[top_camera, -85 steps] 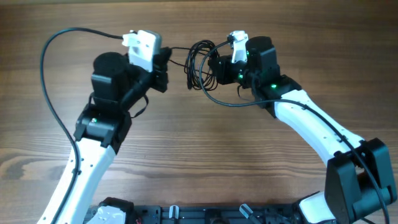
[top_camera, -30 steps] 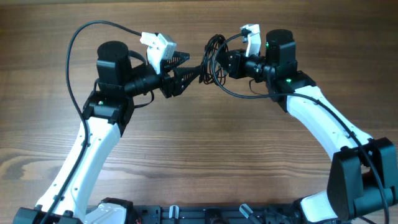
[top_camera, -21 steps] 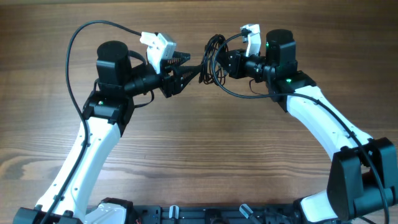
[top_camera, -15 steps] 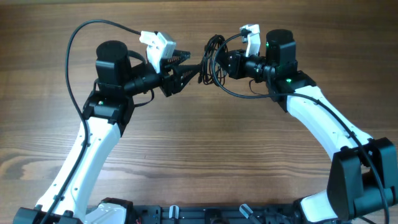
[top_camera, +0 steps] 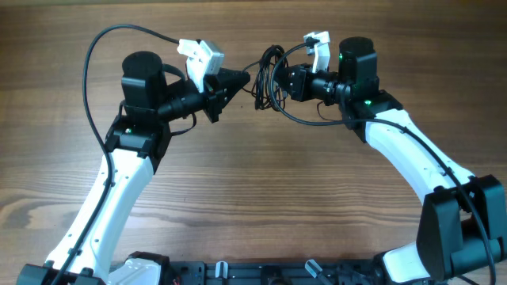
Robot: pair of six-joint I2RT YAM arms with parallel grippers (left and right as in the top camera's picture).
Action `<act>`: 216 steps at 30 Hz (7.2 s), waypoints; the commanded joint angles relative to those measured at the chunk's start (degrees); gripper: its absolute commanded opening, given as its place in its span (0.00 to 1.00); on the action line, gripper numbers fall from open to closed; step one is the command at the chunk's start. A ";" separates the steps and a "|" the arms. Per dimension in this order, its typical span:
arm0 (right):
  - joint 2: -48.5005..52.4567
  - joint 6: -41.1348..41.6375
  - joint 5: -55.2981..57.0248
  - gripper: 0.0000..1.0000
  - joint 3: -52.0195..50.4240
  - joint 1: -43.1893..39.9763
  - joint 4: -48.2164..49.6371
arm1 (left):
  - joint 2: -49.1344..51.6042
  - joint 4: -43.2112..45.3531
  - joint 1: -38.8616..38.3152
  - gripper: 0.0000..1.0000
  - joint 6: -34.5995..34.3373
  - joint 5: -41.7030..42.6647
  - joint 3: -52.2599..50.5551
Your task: Untangle cables
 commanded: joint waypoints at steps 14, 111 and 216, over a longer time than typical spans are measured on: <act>0.00 -0.28 1.27 0.94 -0.46 0.13 -2.95 | -1.27 1.36 1.79 0.04 -0.13 -6.43 1.01; 10.62 5.81 14.86 0.74 -0.48 14.23 3.41 | -5.27 1.90 2.10 0.04 -3.37 -16.90 22.34; 10.47 8.74 11.50 0.12 -0.48 15.13 0.92 | -1.81 -3.96 3.30 0.04 2.91 -28.50 22.34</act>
